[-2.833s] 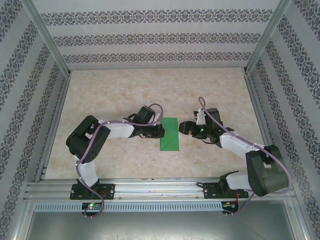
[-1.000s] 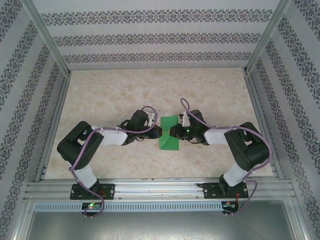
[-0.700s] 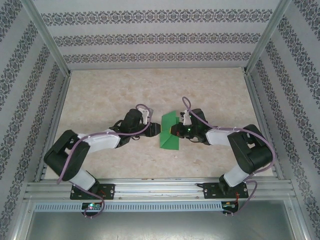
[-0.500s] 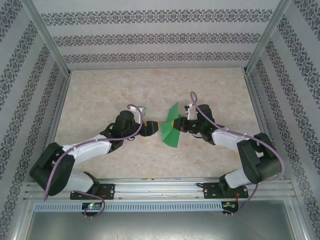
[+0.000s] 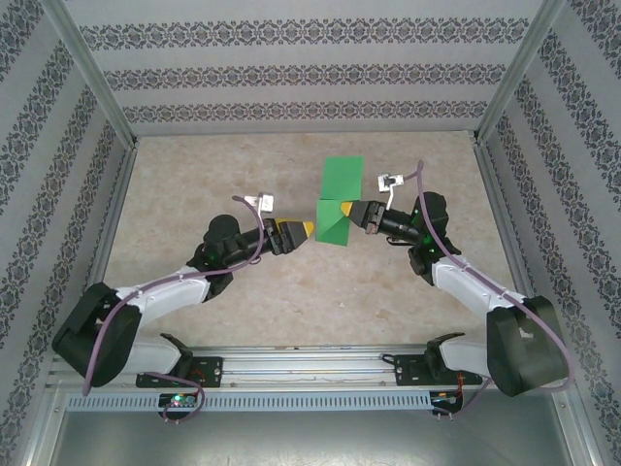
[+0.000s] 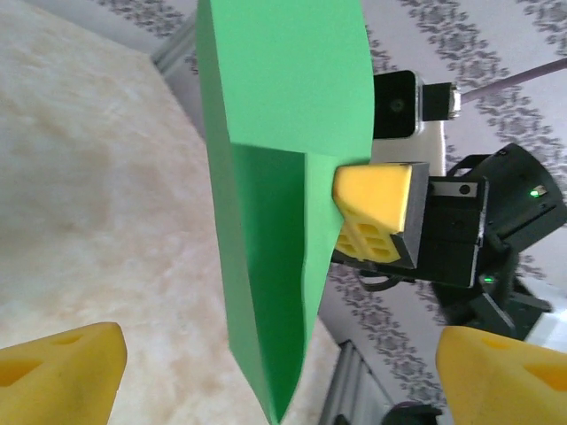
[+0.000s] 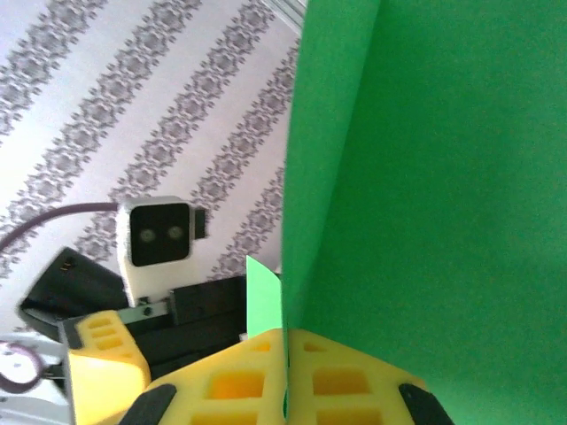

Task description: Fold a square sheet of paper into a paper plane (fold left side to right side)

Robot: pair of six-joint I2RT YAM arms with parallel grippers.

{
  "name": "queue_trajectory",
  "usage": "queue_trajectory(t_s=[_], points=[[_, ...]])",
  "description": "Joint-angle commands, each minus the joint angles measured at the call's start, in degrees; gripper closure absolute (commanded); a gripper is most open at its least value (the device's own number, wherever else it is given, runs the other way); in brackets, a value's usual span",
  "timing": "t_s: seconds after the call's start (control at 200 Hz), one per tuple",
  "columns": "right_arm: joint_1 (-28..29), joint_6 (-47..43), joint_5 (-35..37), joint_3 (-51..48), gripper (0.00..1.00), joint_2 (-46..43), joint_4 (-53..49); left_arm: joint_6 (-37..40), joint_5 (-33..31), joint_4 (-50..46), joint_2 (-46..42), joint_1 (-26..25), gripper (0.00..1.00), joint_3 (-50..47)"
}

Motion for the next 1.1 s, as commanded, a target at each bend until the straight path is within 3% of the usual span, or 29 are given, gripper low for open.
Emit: queue_trajectory(t_s=[0.0,0.385,0.854,0.999,1.099], points=[[0.80,4.45,-2.45,1.11,1.00,0.34,8.88,-5.37,5.03,11.29,2.75,0.34,0.10,2.07],[3.47,5.78,-2.98,2.26,1.00,3.49,11.53,-8.35,6.72,14.03,6.77,-0.01,0.23,4.56],[3.65,6.19,-3.88,1.82,1.00,3.81,12.19,-7.42,4.90,12.36,6.82,0.00,0.68,4.45],[3.41,6.05,-3.86,1.64,0.92,3.56,12.12,-7.09,4.53,11.30,6.43,0.05,0.81,4.33],[2.74,5.66,-3.69,1.16,0.81,3.13,11.63,-6.16,4.19,9.49,5.53,0.08,0.86,4.29]])
